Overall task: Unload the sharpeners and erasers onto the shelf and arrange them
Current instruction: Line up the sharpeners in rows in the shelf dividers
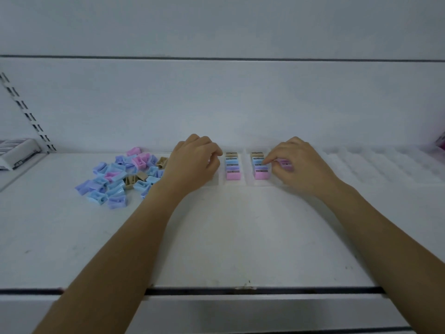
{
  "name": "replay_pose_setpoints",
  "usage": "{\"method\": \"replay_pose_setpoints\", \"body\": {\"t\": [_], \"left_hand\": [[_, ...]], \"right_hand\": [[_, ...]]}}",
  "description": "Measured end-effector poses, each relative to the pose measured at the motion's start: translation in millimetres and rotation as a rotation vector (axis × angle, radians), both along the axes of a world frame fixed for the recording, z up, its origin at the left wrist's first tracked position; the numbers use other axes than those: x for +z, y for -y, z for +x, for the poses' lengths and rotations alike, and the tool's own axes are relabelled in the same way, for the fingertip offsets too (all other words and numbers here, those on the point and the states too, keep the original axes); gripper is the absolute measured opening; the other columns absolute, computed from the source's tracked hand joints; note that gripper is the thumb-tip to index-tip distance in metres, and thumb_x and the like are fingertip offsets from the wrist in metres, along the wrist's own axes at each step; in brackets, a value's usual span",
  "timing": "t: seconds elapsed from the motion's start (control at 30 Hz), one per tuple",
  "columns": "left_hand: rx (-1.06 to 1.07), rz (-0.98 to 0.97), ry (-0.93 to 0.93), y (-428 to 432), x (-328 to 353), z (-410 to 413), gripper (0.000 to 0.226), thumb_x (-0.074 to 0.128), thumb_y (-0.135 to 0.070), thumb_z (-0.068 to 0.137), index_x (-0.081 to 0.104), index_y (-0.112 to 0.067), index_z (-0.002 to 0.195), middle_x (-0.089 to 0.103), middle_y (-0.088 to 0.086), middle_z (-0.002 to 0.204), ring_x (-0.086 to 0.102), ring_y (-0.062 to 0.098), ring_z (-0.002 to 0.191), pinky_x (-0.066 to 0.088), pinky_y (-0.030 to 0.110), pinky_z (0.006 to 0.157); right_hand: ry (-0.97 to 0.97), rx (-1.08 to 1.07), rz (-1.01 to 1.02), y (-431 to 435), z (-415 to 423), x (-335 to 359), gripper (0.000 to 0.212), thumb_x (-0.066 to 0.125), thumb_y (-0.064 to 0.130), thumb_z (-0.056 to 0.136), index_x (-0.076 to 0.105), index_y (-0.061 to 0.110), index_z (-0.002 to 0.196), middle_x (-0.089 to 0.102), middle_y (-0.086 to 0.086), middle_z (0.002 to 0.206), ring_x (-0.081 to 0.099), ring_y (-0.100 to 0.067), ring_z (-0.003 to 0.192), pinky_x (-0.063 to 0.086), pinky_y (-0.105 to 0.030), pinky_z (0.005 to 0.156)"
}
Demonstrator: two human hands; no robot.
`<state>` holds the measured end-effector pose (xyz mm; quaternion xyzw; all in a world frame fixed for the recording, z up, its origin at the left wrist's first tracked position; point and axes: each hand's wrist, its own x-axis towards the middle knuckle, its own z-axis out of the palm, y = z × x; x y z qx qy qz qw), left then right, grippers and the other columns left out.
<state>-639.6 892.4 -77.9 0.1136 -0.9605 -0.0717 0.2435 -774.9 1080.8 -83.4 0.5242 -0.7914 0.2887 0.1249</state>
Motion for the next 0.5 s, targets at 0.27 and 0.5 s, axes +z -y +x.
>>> {"method": "replay_pose_setpoints", "body": {"t": [0.27, 0.5], "left_hand": [[0.038, 0.067, -0.102, 11.9, 18.9, 10.2, 0.024, 0.045, -0.014, 0.093, 0.064, -0.012, 0.106, 0.062, 0.004, 0.111, 0.049, 0.022, 0.105, 0.035, 0.03, 0.087], [-0.033, -0.034, -0.048, 58.5, 47.3, 37.5, 0.024, 0.047, -0.014, 0.092, 0.063, -0.012, 0.109, 0.062, 0.005, 0.11, 0.051, 0.021, 0.104, 0.038, 0.033, 0.088]], "right_hand": [[0.016, -0.057, -0.082, 2.3, 3.2, 15.5, 0.034, 0.04, 0.011, 0.081, 0.067, 0.009, 0.101, 0.063, 0.005, 0.093, 0.046, -0.016, 0.087, 0.027, -0.016, 0.074], [0.009, -0.07, -0.013, 25.1, 23.2, 48.6, 0.036, 0.04, -0.004, 0.089, 0.063, 0.013, 0.111, 0.062, 0.006, 0.104, 0.045, -0.013, 0.098, 0.027, -0.012, 0.075]]}}
